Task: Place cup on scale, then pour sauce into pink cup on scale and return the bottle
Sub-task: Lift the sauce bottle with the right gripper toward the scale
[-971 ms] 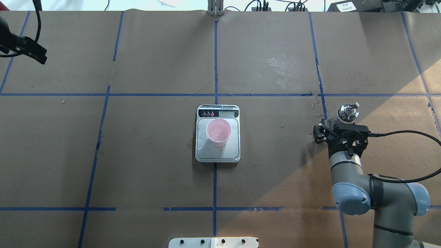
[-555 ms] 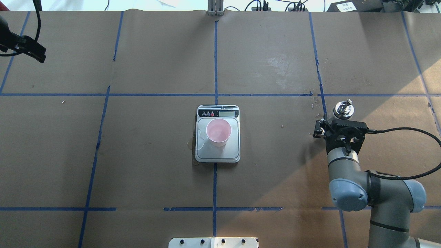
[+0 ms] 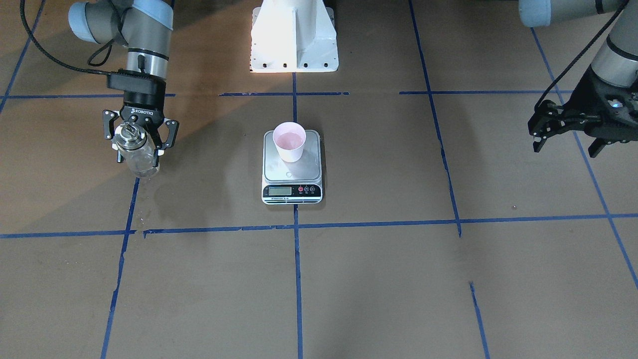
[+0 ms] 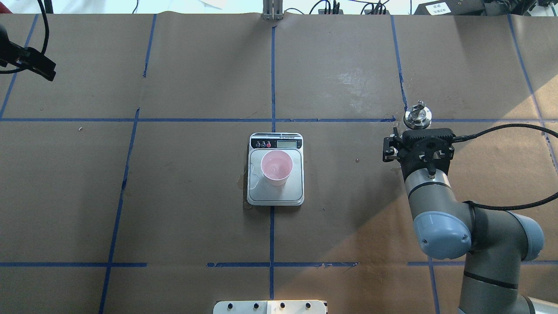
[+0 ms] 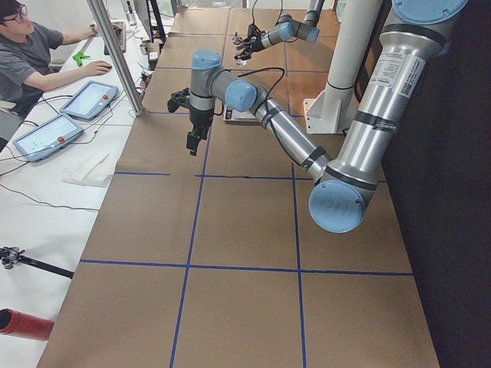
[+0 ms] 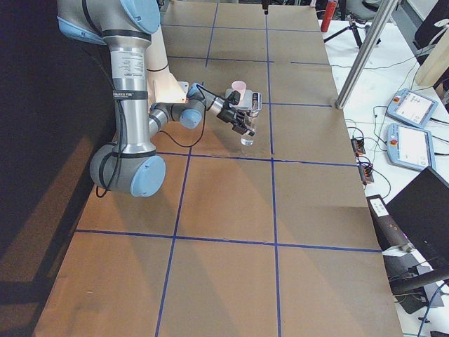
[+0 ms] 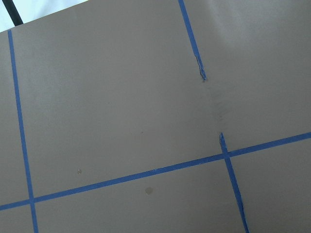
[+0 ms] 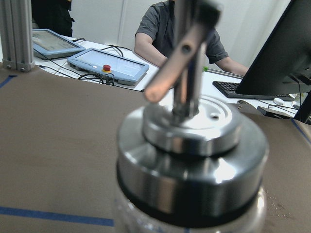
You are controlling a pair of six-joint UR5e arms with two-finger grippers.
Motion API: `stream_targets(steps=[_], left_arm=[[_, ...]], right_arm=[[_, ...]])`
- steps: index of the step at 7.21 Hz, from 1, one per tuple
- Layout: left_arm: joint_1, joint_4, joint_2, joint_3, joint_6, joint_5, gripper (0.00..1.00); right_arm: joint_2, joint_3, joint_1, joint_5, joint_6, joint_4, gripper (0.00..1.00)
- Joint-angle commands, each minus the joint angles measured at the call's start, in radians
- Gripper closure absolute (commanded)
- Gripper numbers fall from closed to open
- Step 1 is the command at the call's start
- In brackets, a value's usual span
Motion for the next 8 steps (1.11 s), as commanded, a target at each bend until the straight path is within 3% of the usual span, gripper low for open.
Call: stream_targets(steps=[1, 2, 3, 5, 8], left_arm=[[-0.001, -0.082, 0.059, 0.006, 0.003, 0.002, 0.0], [-0.001, -0.14, 0.107, 0.011, 0.059, 0.001, 0.0], [-0.031, -0.167, 0.128, 0.041, 0.166, -0.002, 0.0], [-0.12, -0.168, 0.131, 0.13, 0.402, -0.006, 0.0], [-0.203, -0.182, 0.139, 0.201, 0.536, -0.007, 0.0]], right_arm=[[0.055, 0.011, -0.011, -0.007, -0.194, -0.061, 1.0], [0.055, 0.013, -0.029, -0.045, -0.301, -0.06, 1.0], [0.097, 0.004, -0.089, -0.165, -0.43, -0.069, 1.0], [0.145, -0.005, -0.132, -0.265, -0.665, -0.092, 1.0], [0.196, -0.058, -0.16, -0.41, -0.889, -0.237, 1.0]])
